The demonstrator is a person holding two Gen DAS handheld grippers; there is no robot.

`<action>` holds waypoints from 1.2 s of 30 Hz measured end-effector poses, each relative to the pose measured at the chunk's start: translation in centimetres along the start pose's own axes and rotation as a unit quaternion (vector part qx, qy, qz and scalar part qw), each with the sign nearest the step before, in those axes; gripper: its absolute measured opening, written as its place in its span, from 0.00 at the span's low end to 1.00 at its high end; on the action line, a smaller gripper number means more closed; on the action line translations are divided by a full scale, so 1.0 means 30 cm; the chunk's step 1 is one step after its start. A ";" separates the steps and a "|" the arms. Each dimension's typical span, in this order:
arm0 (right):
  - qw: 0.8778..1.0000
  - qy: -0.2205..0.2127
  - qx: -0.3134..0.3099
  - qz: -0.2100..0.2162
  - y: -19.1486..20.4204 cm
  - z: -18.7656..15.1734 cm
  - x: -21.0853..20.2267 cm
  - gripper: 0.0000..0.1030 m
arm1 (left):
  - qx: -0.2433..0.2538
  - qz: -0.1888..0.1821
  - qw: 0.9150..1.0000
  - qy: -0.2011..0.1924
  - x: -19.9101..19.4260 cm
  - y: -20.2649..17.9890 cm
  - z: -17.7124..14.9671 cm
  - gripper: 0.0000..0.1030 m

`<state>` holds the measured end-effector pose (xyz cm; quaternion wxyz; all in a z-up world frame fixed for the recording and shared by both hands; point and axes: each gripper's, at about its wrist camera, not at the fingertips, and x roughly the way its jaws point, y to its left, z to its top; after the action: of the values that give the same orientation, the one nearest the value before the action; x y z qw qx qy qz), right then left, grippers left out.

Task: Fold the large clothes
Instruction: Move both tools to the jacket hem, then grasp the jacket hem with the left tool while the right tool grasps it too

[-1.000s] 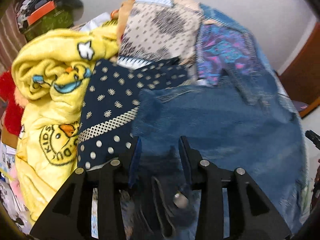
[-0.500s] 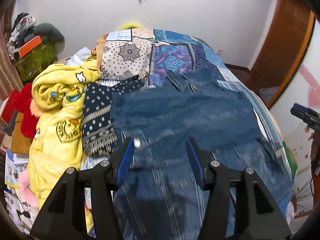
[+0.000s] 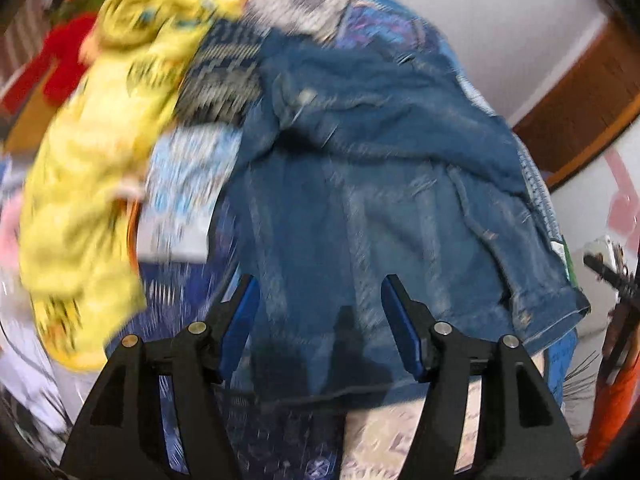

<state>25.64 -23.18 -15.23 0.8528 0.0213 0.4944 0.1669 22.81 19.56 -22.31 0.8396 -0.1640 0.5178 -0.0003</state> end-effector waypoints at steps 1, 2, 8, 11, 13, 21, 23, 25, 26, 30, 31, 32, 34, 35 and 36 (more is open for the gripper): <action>1.000 0.007 0.009 -0.005 -0.013 -0.025 0.005 0.73 | -0.016 -0.005 1.000 0.007 0.013 0.022 -0.026 0.60; 1.000 0.011 0.021 -0.010 -0.026 -0.048 0.005 0.73 | -0.035 -0.015 0.999 0.013 0.026 0.044 -0.058 0.60; 0.997 0.006 0.079 0.004 -0.070 -0.144 -0.030 0.73 | -0.103 -0.042 0.994 0.010 0.057 0.096 -0.192 0.61; 0.995 0.007 0.097 0.024 -0.066 -0.177 -0.032 0.73 | -0.112 -0.051 0.992 0.009 0.067 0.098 -0.221 0.61; 0.994 0.006 0.098 0.039 -0.057 -0.194 -0.023 0.73 | -0.127 -0.062 0.990 0.010 0.081 0.108 -0.235 0.61; 0.992 -0.022 0.112 0.062 -0.034 -0.213 -0.001 0.72 | -0.103 -0.022 0.994 -0.018 0.063 0.092 -0.234 0.41; 0.992 -0.028 0.103 0.071 -0.016 -0.214 0.000 0.62 | -0.099 -0.011 0.995 -0.024 0.055 0.088 -0.233 0.31; 0.992 -0.033 0.093 0.081 0.002 -0.211 0.001 0.49 | -0.099 -0.010 0.995 -0.030 0.048 0.091 -0.225 0.22; 0.992 -0.033 0.089 0.083 0.012 -0.208 0.002 0.44 | -0.100 -0.013 0.994 -0.034 0.040 0.093 -0.224 0.20; 0.991 -0.037 0.083 0.096 0.018 -0.183 0.010 0.25 | -0.091 -0.011 0.994 -0.052 0.002 0.080 -0.196 0.11; 0.990 -0.039 0.086 0.100 0.014 -0.177 0.008 0.20 | -0.086 -0.009 0.994 -0.062 -0.015 0.067 -0.182 0.10; 0.989 -0.047 0.088 0.107 0.007 -0.162 -0.001 0.14 | -0.082 -0.009 0.994 -0.071 -0.032 0.057 -0.167 0.10; 0.988 -0.057 0.086 0.118 0.006 -0.138 -0.015 0.13 | -0.076 -0.017 0.993 -0.092 -0.069 0.038 -0.121 0.10; 0.987 -0.063 0.083 0.122 0.007 -0.123 -0.024 0.12 | -0.073 -0.021 0.992 -0.101 -0.088 0.030 -0.101 0.10; 0.986 -0.069 0.079 0.128 0.012 -0.103 -0.032 0.12 | -0.070 -0.027 0.991 -0.113 -0.114 0.019 -0.071 0.10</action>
<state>22.48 -23.54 -15.92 0.8524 0.1627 0.4389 0.2330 19.29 20.09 -20.38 0.8788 -0.2352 0.4140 0.0315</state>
